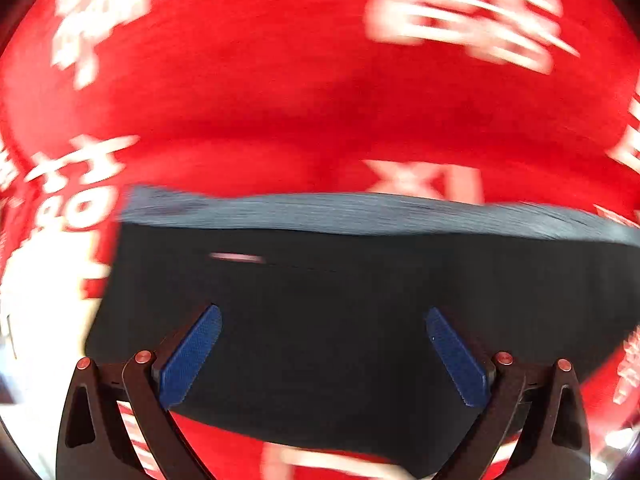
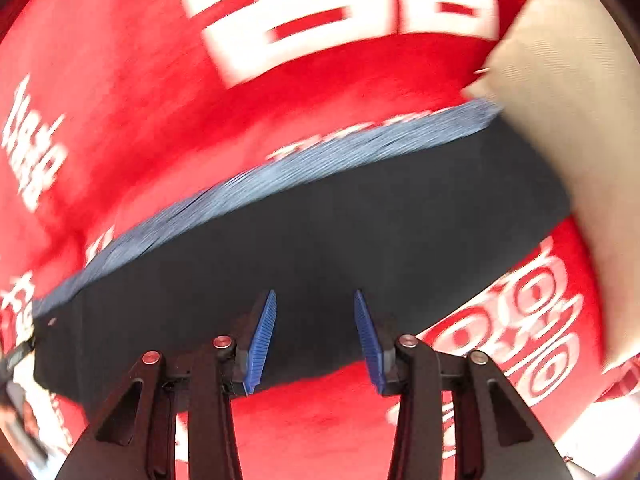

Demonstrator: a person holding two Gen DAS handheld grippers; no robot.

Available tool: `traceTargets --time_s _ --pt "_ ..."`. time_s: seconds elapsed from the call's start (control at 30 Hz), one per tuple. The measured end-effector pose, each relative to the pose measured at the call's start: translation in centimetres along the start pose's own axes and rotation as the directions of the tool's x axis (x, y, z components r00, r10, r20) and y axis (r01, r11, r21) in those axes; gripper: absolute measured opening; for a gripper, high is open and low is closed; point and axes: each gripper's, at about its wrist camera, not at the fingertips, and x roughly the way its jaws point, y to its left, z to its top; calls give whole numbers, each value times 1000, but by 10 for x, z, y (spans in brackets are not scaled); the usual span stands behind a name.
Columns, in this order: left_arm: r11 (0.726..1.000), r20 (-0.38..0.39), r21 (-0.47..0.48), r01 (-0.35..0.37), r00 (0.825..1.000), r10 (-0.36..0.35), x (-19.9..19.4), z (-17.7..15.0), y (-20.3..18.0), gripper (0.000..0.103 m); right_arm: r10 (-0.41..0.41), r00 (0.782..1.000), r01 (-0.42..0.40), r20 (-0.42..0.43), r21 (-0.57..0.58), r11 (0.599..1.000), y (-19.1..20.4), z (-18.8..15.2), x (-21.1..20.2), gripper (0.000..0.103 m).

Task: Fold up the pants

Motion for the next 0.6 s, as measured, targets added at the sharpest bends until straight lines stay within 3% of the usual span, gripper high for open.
traceTargets --time_s 0.17,0.27,0.37,0.43,0.53,0.6 --pt "992 13 80 94 995 -95 7 5 -114 103 32 999 -33 15 10 999 -31 45 8 45" --pt "992 14 94 81 997 -82 23 8 -162 103 91 996 -90 19 -56 994 -28 61 17 45" --pt "995 -56 83 49 997 -45 52 2 -173 103 114 993 -116 -27 -105 988 -22 74 45 45" --pt "995 -3 84 54 999 -54 49 -4 -172 103 36 999 -39 -28 -95 995 -34 80 56 39" --pt "994 -37 106 33 999 -29 45 -3 -173 103 -38 999 36 16 81 996 -84 92 45 43" --pt "995 -64 96 13 998 -7 40 1 -176 103 63 998 -67 24 194 979 -117 87 29 44"
